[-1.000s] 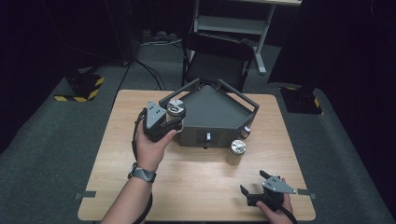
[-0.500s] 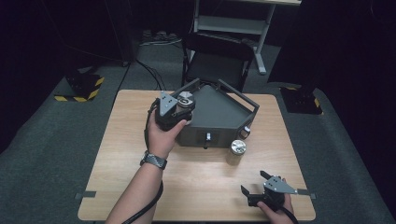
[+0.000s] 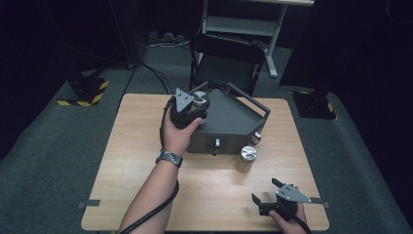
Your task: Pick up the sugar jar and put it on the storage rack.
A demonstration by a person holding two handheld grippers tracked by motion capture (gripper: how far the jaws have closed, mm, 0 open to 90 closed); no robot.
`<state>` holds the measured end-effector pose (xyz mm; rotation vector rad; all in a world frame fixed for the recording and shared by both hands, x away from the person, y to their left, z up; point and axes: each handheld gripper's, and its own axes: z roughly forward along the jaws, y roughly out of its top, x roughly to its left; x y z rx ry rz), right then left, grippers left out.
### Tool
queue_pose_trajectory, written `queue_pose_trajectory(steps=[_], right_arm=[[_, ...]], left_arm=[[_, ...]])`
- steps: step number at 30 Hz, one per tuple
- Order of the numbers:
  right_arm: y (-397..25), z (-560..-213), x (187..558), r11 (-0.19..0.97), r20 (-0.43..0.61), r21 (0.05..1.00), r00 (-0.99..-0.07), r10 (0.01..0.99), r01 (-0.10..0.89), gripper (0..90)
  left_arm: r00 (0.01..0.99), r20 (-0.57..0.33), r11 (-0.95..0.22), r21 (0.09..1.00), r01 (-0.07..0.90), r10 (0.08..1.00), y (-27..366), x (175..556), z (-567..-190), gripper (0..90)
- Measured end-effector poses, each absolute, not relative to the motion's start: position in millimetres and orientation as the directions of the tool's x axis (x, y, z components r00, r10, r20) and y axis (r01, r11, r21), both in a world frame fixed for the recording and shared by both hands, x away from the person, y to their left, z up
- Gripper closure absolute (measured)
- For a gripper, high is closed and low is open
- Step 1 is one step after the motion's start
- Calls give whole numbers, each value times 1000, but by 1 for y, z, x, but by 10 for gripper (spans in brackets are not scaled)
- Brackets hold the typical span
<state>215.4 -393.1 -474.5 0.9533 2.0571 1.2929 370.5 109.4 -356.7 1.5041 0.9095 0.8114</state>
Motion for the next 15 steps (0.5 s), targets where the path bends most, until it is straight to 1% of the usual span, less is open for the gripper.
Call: queue_pose_trajectory(steps=[15], right_arm=[[-396,-475,216,290,-56,915,-621,782,282,4]], left_arm=[[436,1,-83,982,170,900,90,398,-356,351]])
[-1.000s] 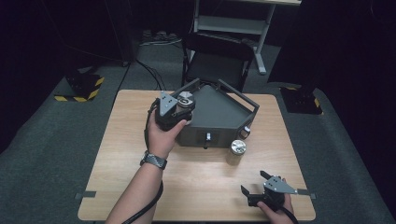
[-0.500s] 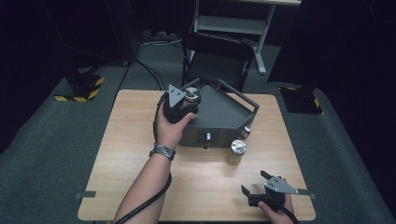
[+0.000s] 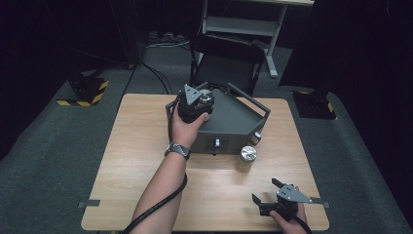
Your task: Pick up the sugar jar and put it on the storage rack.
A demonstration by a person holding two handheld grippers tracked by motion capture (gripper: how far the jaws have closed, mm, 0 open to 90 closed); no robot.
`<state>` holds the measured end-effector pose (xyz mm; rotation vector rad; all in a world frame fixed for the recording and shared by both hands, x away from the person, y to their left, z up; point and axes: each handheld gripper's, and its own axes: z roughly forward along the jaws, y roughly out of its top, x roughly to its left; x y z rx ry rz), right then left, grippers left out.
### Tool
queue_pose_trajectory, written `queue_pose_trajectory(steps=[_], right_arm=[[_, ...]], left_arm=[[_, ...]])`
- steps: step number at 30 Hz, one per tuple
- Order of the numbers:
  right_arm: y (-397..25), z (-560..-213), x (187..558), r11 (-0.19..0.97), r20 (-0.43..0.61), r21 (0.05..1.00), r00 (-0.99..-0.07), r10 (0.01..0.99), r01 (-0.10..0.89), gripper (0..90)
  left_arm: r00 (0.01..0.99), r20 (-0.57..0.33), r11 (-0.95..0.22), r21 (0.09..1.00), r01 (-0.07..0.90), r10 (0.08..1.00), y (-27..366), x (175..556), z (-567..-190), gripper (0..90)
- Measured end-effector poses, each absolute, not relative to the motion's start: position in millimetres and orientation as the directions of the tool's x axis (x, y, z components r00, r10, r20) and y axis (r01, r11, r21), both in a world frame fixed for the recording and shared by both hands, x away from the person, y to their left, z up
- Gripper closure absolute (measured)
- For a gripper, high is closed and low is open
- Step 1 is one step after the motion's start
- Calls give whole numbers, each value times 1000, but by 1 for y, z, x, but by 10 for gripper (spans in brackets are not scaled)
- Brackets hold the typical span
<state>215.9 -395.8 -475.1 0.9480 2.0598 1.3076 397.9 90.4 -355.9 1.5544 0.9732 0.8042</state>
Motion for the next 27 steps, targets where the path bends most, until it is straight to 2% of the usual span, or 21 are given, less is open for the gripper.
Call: queue_pose_trajectory(steps=[27], right_arm=[[-395,-475,215,295,-63,914,-622,781,278,4]], left_arm=[[431,-3,-94,975,203,902,89,399,-354,350]])
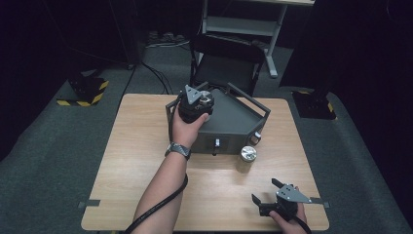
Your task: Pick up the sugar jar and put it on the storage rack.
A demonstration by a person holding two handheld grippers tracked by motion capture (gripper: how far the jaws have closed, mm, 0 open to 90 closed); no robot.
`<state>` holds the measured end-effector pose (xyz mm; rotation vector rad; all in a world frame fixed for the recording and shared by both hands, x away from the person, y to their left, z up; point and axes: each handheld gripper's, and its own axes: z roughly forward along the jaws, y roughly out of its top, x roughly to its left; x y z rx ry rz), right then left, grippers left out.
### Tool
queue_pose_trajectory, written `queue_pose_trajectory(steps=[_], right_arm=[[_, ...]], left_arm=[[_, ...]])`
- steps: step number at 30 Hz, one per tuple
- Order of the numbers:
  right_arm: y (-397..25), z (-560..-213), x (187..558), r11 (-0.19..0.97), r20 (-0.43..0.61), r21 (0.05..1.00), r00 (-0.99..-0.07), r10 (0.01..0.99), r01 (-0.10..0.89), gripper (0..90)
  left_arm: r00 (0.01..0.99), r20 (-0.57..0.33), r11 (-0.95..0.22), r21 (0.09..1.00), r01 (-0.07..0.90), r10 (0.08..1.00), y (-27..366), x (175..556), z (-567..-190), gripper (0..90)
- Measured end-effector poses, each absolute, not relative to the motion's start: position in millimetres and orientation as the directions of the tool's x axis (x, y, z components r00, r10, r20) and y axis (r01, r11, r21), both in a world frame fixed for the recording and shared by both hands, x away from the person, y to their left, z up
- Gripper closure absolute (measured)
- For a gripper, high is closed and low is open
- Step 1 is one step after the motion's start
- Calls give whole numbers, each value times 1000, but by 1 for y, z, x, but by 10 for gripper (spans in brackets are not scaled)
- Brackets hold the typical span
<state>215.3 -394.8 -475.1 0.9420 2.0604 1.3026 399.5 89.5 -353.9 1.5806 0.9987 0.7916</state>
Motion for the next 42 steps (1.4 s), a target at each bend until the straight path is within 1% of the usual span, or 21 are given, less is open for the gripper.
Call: queue_pose_trajectory(steps=[16,21,23,26,28,30,33,42], right_arm=[[-395,-475,215,293,-60,914,-621,782,280,4],[-395,-475,215,296,-63,914,-622,781,278,4],[-394,-475,215,297,-65,914,-622,780,278,4],[-394,-475,215,298,-66,913,-622,780,277,4],[-394,-475,215,299,-67,913,-622,780,277,4],[-394,-475,215,300,-67,913,-622,780,277,4],[-394,-475,215,301,-68,912,-623,779,277,4],[-394,-475,215,305,-72,912,-623,779,275,4]], left_arm=[[427,-16,-84,973,213,904,90,400,-353,342],[429,-25,-79,972,221,903,90,399,-351,266],[425,-25,-78,972,223,905,89,399,-351,222],[412,-33,-69,971,229,911,88,398,-351,141],[402,-30,-68,971,228,915,87,396,-351,67],[404,-29,-68,972,225,914,87,395,-352,60],[400,-39,-54,974,219,916,89,393,-354,14],[413,-36,-50,979,196,910,97,384,-355,5]])
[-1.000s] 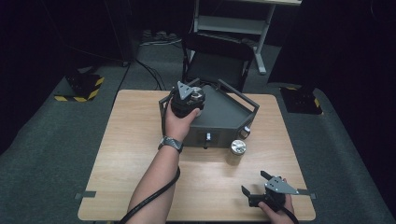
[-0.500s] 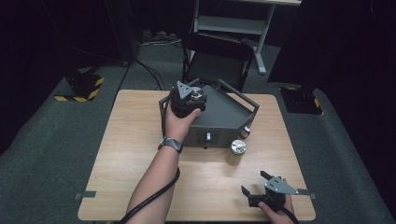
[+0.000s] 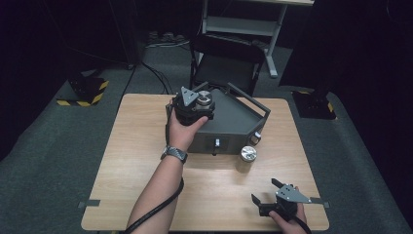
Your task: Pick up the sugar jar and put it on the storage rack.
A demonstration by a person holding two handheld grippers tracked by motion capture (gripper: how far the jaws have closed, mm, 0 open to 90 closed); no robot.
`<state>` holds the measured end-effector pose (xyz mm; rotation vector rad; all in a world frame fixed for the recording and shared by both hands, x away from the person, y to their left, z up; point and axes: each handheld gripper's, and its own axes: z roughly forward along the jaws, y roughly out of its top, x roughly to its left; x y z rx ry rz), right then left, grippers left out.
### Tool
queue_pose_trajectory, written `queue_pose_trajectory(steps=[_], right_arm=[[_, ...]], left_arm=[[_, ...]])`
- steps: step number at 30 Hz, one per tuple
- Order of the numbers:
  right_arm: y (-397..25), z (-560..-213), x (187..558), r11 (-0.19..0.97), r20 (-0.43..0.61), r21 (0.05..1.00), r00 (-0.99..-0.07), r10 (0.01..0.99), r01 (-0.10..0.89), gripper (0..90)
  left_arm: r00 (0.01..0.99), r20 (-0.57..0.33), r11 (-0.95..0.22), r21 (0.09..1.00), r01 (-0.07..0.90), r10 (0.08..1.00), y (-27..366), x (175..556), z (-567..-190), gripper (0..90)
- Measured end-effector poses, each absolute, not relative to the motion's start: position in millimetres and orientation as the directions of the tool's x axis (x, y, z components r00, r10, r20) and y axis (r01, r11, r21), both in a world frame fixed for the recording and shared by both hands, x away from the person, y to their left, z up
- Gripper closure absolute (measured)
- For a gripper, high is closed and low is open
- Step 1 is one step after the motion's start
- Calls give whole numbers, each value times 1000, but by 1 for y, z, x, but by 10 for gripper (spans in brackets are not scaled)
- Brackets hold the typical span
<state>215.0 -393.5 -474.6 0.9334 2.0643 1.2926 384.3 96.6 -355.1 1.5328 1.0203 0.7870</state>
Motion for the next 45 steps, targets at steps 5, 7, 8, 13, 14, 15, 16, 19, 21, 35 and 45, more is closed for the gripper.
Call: queue_pose_trajectory(steps=[5,7,8,13,14,15,16,19,21,35,45], right_arm=[[-393,-475,215,306,-73,911,-623,779,275,4],[-393,-475,215,309,-77,911,-624,777,273,4],[-393,-475,215,309,-77,911,-624,777,272,4],[-393,-474,215,312,-79,910,-625,776,273,4],[-392,-474,215,314,-80,910,-626,776,272,4],[-392,-474,215,314,-80,910,-626,776,272,4],[-392,-474,215,315,-81,909,-626,775,272,4],[-392,-474,215,315,-83,910,-625,776,270,4],[-392,-475,215,317,-86,910,-626,775,266,4],[-392,-474,214,314,-82,910,-626,776,271,4],[-392,-474,214,321,-86,907,-627,774,271,4]], left_arm=[[416,-23,-57,982,180,909,101,376,-354,5],[416,-25,-54,983,175,909,103,372,-354,5],[417,-27,-50,984,172,909,105,370,-354,5],[422,-31,-41,986,161,906,110,361,-357,5],[421,-31,-40,986,159,906,111,358,-358,5],[421,-27,-44,987,158,907,112,355,-358,5],[422,-27,-45,986,159,906,113,351,-359,5],[423,-25,-44,987,152,906,117,344,-361,5],[422,-21,-45,988,146,906,119,339,-363,5],[435,-25,-30,992,121,900,137,304,-375,5],[442,-35,-20,993,119,896,148,278,-396,5]])
